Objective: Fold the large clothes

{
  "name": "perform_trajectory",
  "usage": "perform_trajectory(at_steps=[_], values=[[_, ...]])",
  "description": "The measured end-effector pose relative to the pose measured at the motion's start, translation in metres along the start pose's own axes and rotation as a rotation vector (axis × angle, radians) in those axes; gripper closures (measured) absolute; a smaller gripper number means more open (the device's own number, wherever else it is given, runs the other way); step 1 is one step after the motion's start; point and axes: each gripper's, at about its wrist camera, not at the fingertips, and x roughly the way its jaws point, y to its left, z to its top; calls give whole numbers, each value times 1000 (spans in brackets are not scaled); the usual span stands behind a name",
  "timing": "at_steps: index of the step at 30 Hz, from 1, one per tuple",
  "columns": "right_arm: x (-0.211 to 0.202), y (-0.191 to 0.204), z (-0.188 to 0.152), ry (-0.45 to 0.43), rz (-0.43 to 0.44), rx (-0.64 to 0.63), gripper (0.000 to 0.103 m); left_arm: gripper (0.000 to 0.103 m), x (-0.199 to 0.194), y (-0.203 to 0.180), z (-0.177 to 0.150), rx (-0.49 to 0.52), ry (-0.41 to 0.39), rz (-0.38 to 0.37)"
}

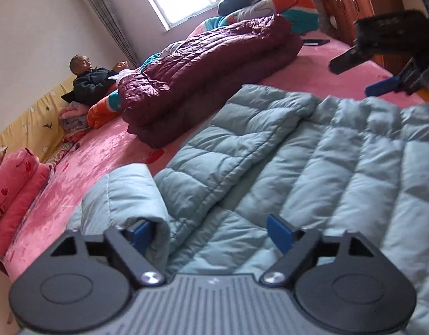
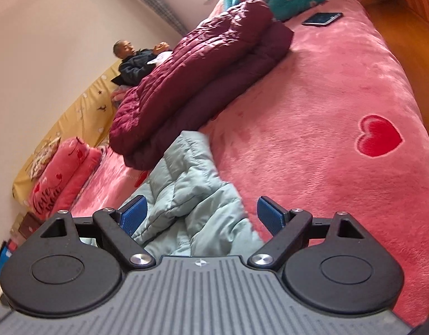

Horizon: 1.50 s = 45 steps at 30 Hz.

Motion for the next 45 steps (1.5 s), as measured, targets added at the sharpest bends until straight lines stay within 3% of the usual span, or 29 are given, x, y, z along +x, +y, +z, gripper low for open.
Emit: perform_trajectory(at_steps=[3,8,12,15,18,21,25,30,38,45], values=[[0,-7,4,-3,7,32,0,14,-5,-4,7,-80,19,-32],[-1,-9,6,-7,8,40,0,13,-15,-11,3,-243,80,-153],[-1,-12,7,1,8,51,0,15,-32,6,-9,-443,107,-223],[0,-14,7,10,7,67,0,26,-43,46,-28,-694,106,-172],[3,-16,6,25,15,82,0,33,-45,93,-60,-954,88,-54],[6,-14,4,44,19,80,0,33,-39,133,-92,-1173,44,32],[12,-9,1,60,28,61,0,33,-19,167,-130,-1446,-41,46],[19,2,0,58,48,6,0,33,8,184,-162,-1687,-84,-24],[34,28,4,35,85,-92,0,35,35,192,-168,-1774,-113,-25],[54,34,10,26,89,-119,0,68,34,205,-118,-1591,-183,-15]])
